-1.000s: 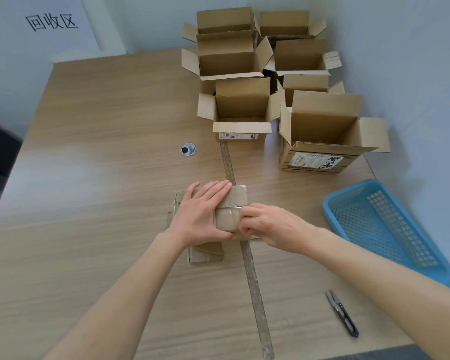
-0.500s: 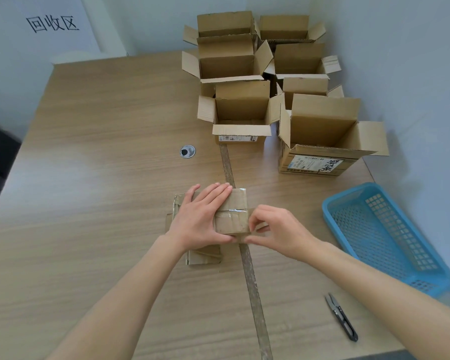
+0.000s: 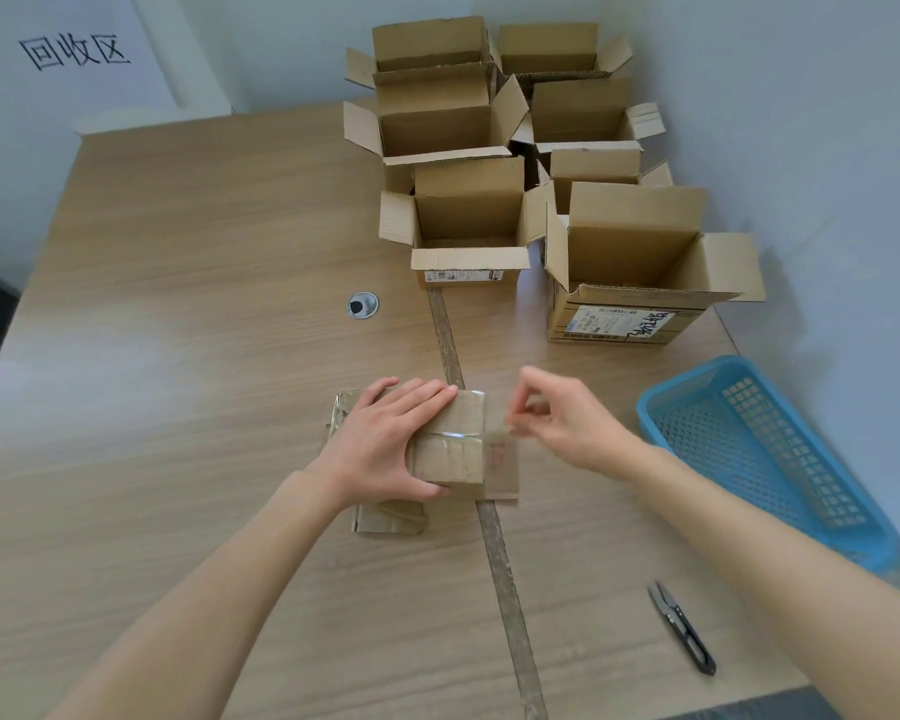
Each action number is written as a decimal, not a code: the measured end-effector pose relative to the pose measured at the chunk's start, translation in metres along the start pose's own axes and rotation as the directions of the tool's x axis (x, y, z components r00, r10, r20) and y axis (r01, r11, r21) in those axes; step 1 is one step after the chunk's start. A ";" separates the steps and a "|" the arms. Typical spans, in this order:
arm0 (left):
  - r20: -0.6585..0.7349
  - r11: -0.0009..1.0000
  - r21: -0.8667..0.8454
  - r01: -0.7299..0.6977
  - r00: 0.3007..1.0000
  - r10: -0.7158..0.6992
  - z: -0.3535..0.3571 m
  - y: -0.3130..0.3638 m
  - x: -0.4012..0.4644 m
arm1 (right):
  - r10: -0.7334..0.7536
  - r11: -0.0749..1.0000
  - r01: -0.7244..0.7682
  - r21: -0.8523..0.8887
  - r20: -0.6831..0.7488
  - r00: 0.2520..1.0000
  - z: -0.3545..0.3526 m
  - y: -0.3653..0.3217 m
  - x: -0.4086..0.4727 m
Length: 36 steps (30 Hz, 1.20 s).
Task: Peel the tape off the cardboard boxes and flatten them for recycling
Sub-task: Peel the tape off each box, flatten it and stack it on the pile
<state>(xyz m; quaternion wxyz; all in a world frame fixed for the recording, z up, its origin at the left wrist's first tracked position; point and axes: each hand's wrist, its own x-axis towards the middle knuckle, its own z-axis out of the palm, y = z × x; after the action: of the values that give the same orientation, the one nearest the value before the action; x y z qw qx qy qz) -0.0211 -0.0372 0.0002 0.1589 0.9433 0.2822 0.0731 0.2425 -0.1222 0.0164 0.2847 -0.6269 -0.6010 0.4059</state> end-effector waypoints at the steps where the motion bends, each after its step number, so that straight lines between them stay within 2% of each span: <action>1: 0.006 1.000 0.007 -0.011 1.000 0.011 0.000 -0.001 -0.001 | -0.007 1.000 0.006 -0.018 -0.043 0.999 -0.006 -0.002 0.003; 6: 0.022 1.000 0.014 -0.021 1.000 0.020 0.001 -0.004 -0.001 | -0.049 0.999 0.048 0.009 0.100 0.994 0.001 -0.021 0.006; 9: 0.043 0.999 0.010 -0.035 0.998 0.034 -0.001 -0.006 0.000 | -0.127 0.992 0.128 -0.013 0.069 0.990 0.009 -0.023 0.000; 12: 0.070 0.998 0.011 -0.057 0.996 0.056 -0.002 -0.009 0.002 | -0.221 0.967 0.224 -0.119 0.039 0.975 0.020 -0.021 -0.004; 15: 0.076 0.994 -0.011 -0.108 0.991 0.109 -0.005 -0.013 0.001 | -0.240 0.953 0.241 -0.185 0.031 0.970 0.024 -0.022 -0.005; 18: 0.033 0.986 -0.053 -0.160 0.986 0.162 -0.007 -0.017 -0.001 | -0.204 0.954 0.214 -0.209 0.069 0.977 0.016 -0.027 0.002; 21: -0.053 0.989 0.058 -0.140 0.988 0.143 -0.010 -0.019 -0.007 | -0.231 0.935 0.252 -0.250 0.111 0.967 0.013 -0.033 0.009; 23: -0.091 0.986 0.150 -0.076 0.992 0.091 -0.013 -0.019 -0.012 | -0.278 0.907 0.288 -0.307 0.076 0.957 0.016 -0.035 0.010; 27: -0.171 0.971 0.146 0.192 0.971 -0.166 -0.008 0.004 -0.011 | -0.336 0.851 0.262 -0.456 -0.087 0.938 0.041 -0.037 -0.004; 30: -0.211 0.935 0.076 0.348 0.922 -0.326 0.010 0.023 -0.017 | -0.263 0.909 0.213 -0.358 -0.098 0.960 0.059 -0.040 -0.012; 32: -0.251 0.947 0.042 0.318 0.921 -0.298 0.014 0.019 -0.023 | -0.179 0.948 0.145 -0.283 -0.097 0.979 0.044 -0.034 -0.002; 34: -0.259 0.968 0.021 0.249 0.937 -0.236 0.010 0.008 -0.023 | -0.064 0.977 0.015 -0.213 -0.228 0.971 0.016 -0.023 0.009; 36: -0.242 0.976 -0.017 0.219 0.946 -0.216 0.007 0.001 -0.020 | -0.040 0.977 -0.028 -0.209 -0.312 0.949 -0.005 -0.019 0.014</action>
<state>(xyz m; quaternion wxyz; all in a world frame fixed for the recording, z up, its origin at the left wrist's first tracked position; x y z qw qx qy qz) -0.0353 -0.0507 -0.0070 0.1255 0.8911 0.4022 0.1686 0.2364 -0.1059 0.0324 0.3099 -0.7083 -0.5896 0.2338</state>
